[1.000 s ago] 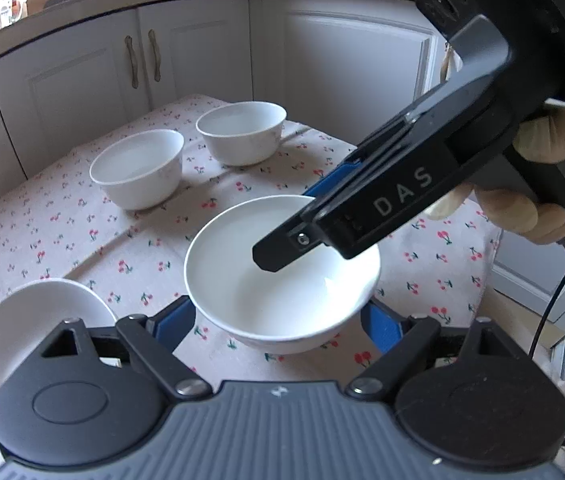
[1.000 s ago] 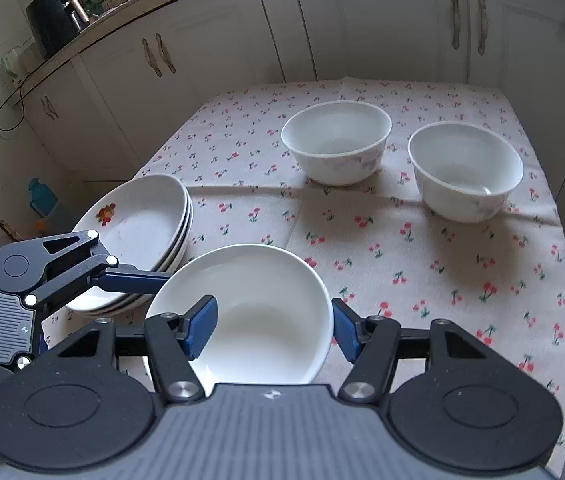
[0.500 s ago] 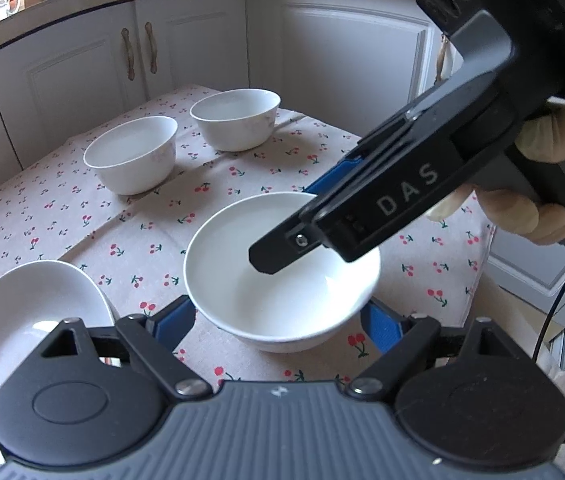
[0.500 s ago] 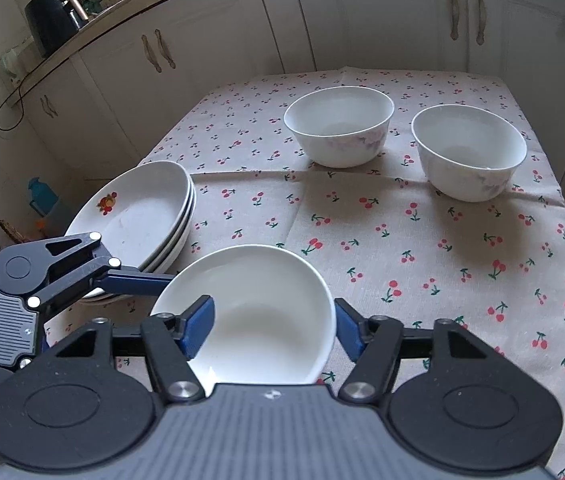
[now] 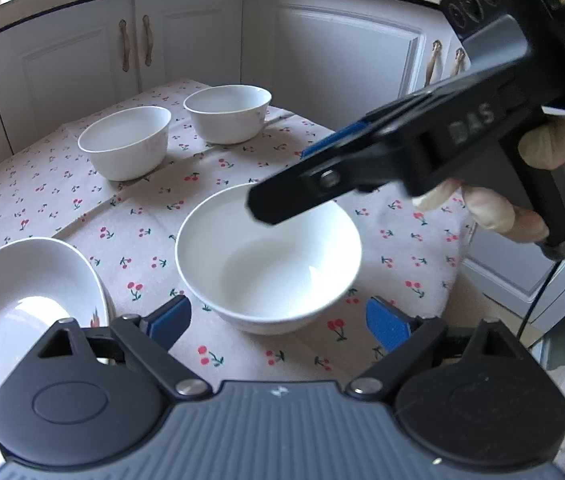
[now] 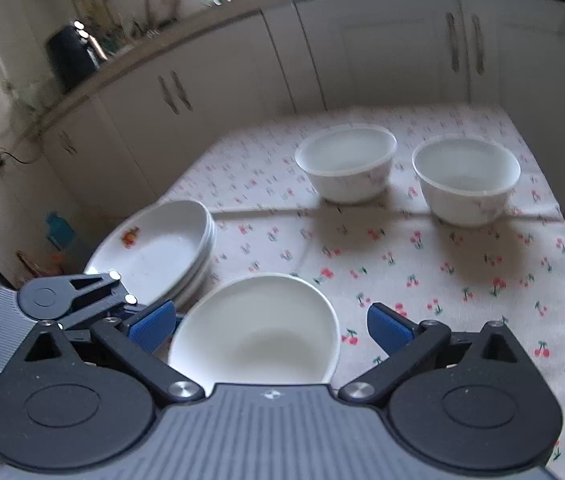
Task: Organize plates and bowls
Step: 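Carry the held white bowl with both tools toward another white bowl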
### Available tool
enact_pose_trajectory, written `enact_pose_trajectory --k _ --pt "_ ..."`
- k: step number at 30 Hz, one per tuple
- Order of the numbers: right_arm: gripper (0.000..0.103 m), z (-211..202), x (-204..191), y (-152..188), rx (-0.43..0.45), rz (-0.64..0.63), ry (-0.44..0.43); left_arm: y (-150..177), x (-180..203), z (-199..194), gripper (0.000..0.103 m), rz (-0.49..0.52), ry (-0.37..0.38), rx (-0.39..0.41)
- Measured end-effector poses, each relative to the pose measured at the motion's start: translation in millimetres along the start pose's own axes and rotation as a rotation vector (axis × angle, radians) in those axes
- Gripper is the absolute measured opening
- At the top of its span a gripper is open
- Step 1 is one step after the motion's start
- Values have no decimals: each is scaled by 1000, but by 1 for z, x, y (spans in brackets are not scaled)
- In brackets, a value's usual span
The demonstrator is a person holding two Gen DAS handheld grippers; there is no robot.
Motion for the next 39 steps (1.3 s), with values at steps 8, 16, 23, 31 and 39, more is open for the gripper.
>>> enact_pose_trajectory --k 8,16,23,31,39 --pt "103 -22 14 1 -12 -76 116 -15 -6 -27 96 11 -39 43" --pt "103 -33 54 4 -61 -57 224 -66 -10 -36 98 33 -70 112" --pt "103 -33 69 -3 -39 -236 366 -124 -8 -10 100 55 -75 154" --pt "103 -14 94 -20 -21 -303 340 -193 -23 49 100 4 -58 119" --pt "103 15 131 -21 -60 -239 333 -236 -33 112 99 -46 -3 11"
Point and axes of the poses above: each gripper's, at about its wrist camera, not at the fingertips, and z roughly the way its jaws point, x to its right, y to its underside, the point moved 8 cm from there along z, roughly the way its jaws point, and after that the axes turned 13 degrees about -z, right-handed, at the moved point
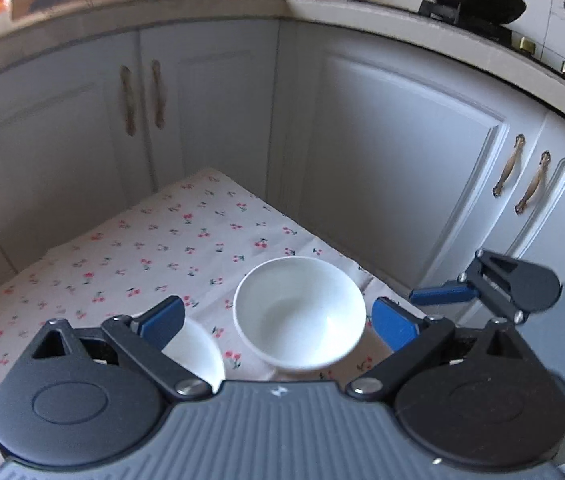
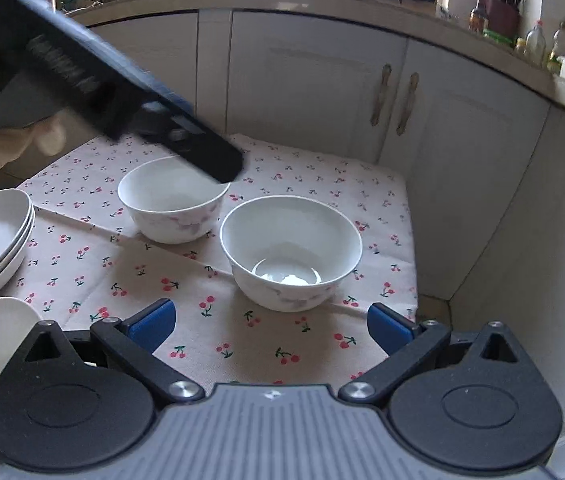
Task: Organize plates and bowls
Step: 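Carry the held white bowl with both tools toward another white bowl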
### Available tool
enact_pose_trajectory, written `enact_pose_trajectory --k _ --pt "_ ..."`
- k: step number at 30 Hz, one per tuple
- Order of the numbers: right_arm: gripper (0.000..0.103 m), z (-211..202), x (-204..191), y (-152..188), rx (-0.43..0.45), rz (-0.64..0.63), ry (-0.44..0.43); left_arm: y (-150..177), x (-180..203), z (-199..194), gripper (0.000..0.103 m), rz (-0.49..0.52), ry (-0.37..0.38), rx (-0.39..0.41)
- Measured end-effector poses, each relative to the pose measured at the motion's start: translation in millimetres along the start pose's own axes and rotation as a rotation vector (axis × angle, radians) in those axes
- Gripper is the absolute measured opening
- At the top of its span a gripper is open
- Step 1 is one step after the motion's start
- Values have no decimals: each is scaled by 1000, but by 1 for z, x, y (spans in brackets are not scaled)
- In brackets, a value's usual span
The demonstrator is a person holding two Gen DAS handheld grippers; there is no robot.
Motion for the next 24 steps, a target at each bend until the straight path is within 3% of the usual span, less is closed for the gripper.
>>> enact_pose_trajectory --k 5,13,15,24 --pt "103 15 7 -1 12 21 -15 -16 -7 39 95 -63 11 -66" --pt "97 33 15 -1 11 38 -51 -12 -13 85 71 -130 30 -182" --pt "91 38 16 0 5 38 -50 -11 -15 93 64 -140 13 -198" --pt "80 42 18 -1 21 40 -46 -9 -19 101 55 -149 17 -225"
Point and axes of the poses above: each gripper's, at about its wrist camera, not at the fingertips, and z roughly the way its jaws point, x to its right, y to its underside, the point moved 8 cm from there along z, roughly the way its jaws point, and after that the axes turned 13 degrees about -z, right-handed, at the moved point
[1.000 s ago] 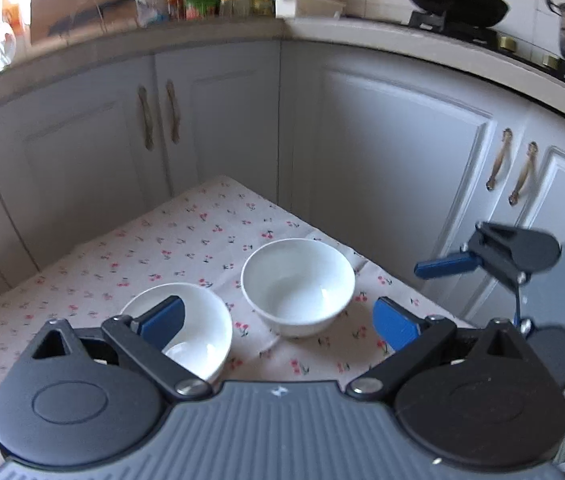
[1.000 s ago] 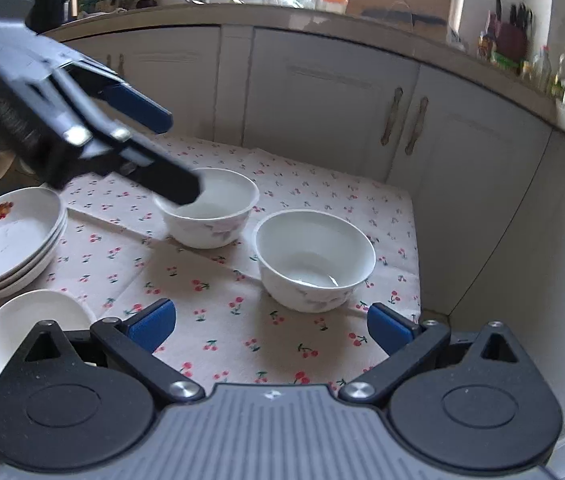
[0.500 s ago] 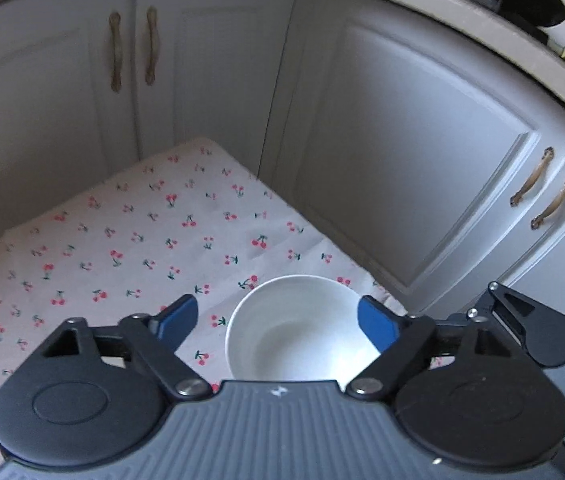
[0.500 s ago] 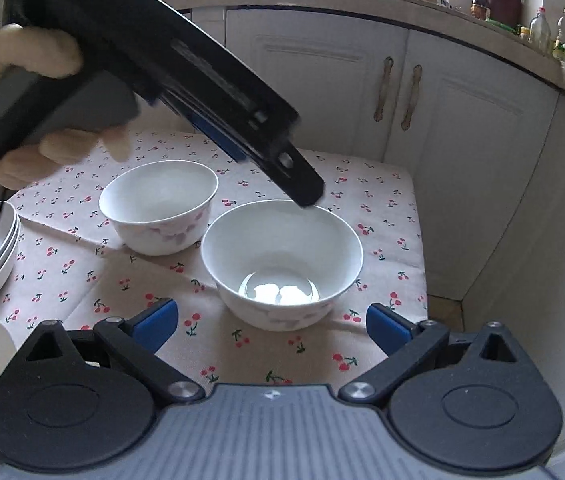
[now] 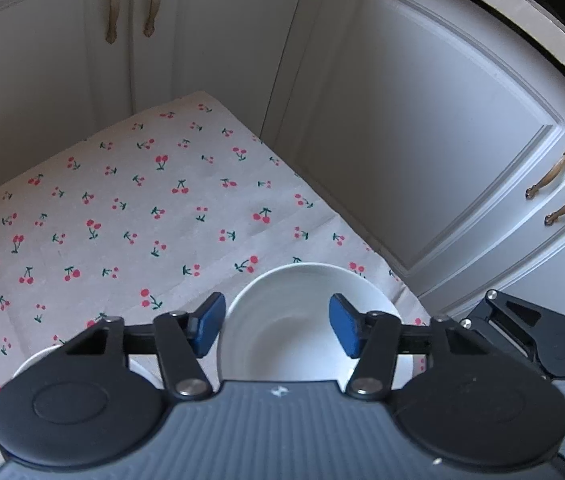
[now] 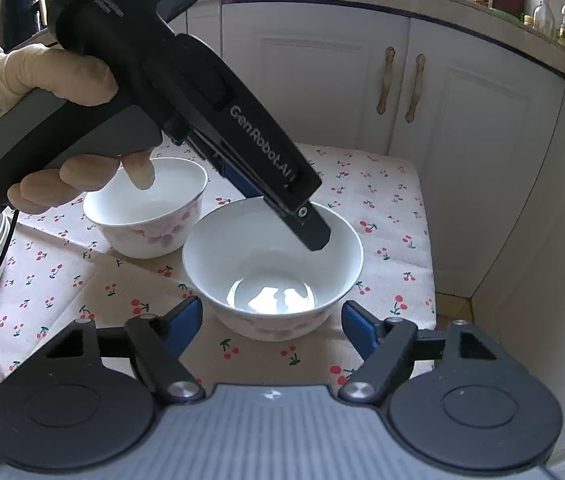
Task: Organize plates and bowls
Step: 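Carry the held white bowl with both tools toward another white bowl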
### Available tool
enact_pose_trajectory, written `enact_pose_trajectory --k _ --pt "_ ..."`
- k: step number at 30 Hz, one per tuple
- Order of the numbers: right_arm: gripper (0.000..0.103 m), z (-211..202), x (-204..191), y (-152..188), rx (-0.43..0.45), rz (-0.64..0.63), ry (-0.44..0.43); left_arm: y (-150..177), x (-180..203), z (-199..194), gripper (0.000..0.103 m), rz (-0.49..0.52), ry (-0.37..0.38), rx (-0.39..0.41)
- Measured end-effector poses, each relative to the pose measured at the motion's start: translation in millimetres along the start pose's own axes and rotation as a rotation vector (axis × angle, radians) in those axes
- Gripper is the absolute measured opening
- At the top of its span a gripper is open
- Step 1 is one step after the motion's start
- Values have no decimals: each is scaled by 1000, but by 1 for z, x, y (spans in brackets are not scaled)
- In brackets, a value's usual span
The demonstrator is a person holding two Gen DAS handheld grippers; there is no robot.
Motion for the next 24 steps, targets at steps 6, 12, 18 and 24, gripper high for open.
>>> enact_pose_trajectory --k 6,12,18,24 --pt "79 1 -1 -1 5 -4 1 1 -2 4 54 2 -4 -9" --pt "79 2 0 -2 2 8 1 1 -2 4 54 13 -12 -12" --pt "79 2 -2 -2 -2 -2 7 1 -1 3 54 16 -18 -17" --pt "80 3 -1 -2 -7 -10 12 1 -1 4 54 14 -21 -19"
Point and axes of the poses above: each gripper's, at about its wrist camera, not at the fingertips, and z roughly the way its jaws point, x to its right, y to its underside, the point moved 8 cm from there along z, roughly the way its jaws point, and after that the axes turned 13 degrees about -z, right-handed, at the moved point
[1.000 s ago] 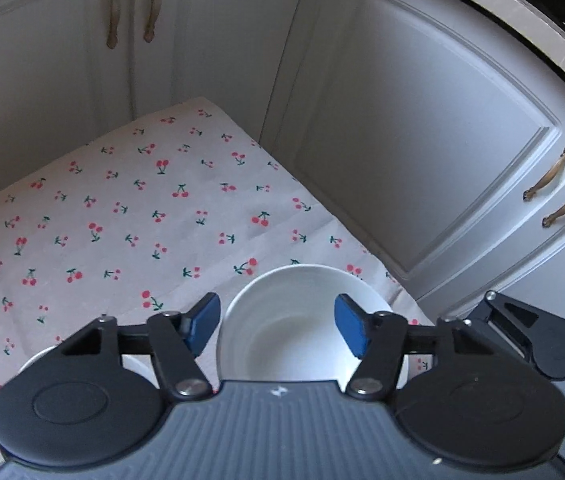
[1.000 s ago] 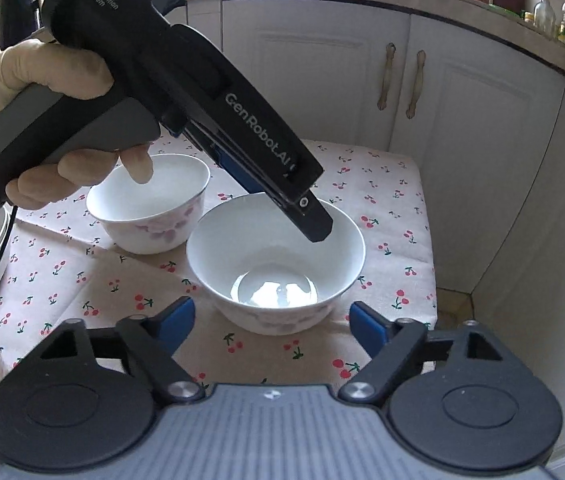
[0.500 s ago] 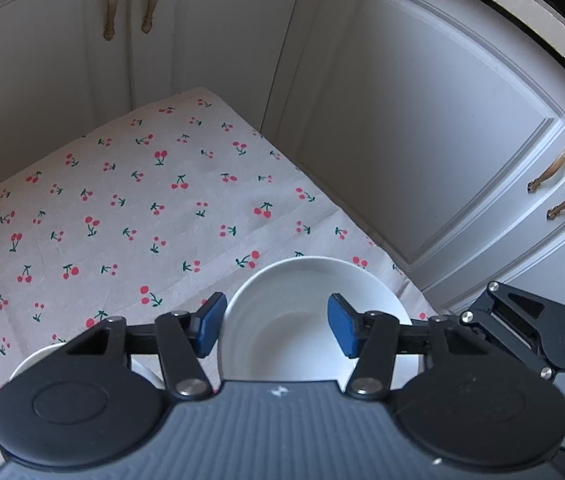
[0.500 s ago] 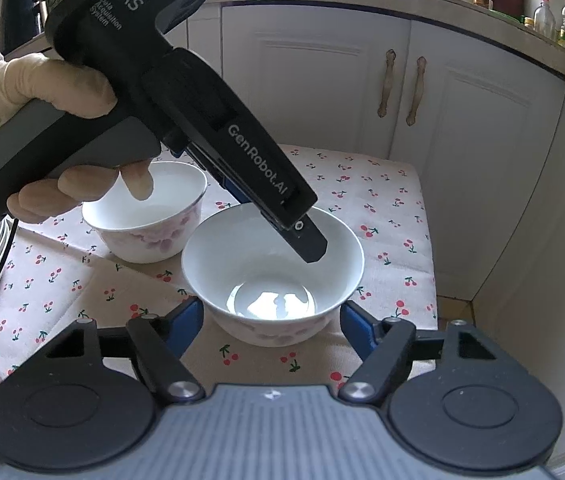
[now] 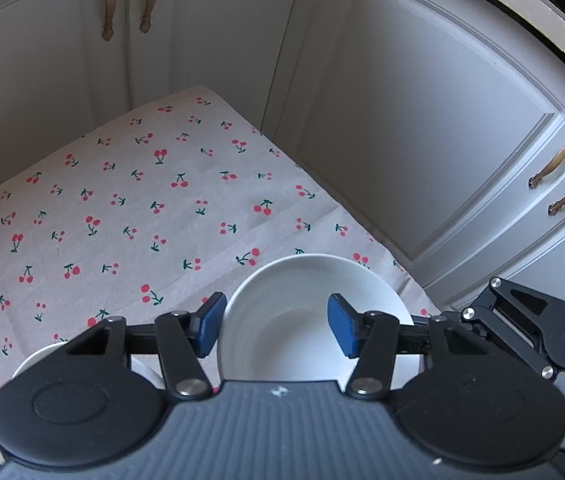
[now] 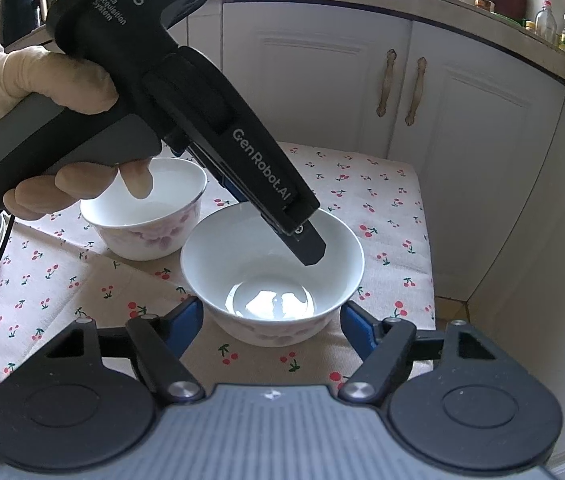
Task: Organize plates and bowls
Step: 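Carry the held white bowl with both tools toward another white bowl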
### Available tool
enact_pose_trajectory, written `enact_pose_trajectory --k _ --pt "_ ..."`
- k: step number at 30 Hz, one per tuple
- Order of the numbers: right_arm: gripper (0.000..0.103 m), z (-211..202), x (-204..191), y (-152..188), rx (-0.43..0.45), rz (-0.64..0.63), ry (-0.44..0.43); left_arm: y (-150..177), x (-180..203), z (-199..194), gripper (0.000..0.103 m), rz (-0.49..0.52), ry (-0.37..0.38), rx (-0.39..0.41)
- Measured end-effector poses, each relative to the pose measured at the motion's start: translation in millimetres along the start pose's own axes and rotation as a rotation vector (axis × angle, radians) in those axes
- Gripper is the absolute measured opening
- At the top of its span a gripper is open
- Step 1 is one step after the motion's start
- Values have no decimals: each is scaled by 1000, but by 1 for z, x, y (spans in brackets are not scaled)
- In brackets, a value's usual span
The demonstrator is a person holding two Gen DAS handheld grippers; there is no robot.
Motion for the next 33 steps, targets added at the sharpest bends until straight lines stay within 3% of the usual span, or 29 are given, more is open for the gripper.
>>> enact_pose_trajectory --k 13,33 --pt "80 -13 -5 -2 -20 25 -15 10 13 -16 54 19 -2 18" --pt "80 -102 -63 -17 12 7 -65 74 44 -109 55 23 -20 87"
Point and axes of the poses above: each gripper's, at about its wrist camera, not at the fingertips, and z roughly the way its jaws point, x to its right, y to its underside, the point moved 8 cm from there along z, roughly the way its jaws point, and after that the axes turned 13 degrees about -z, right-handed, at the moved point
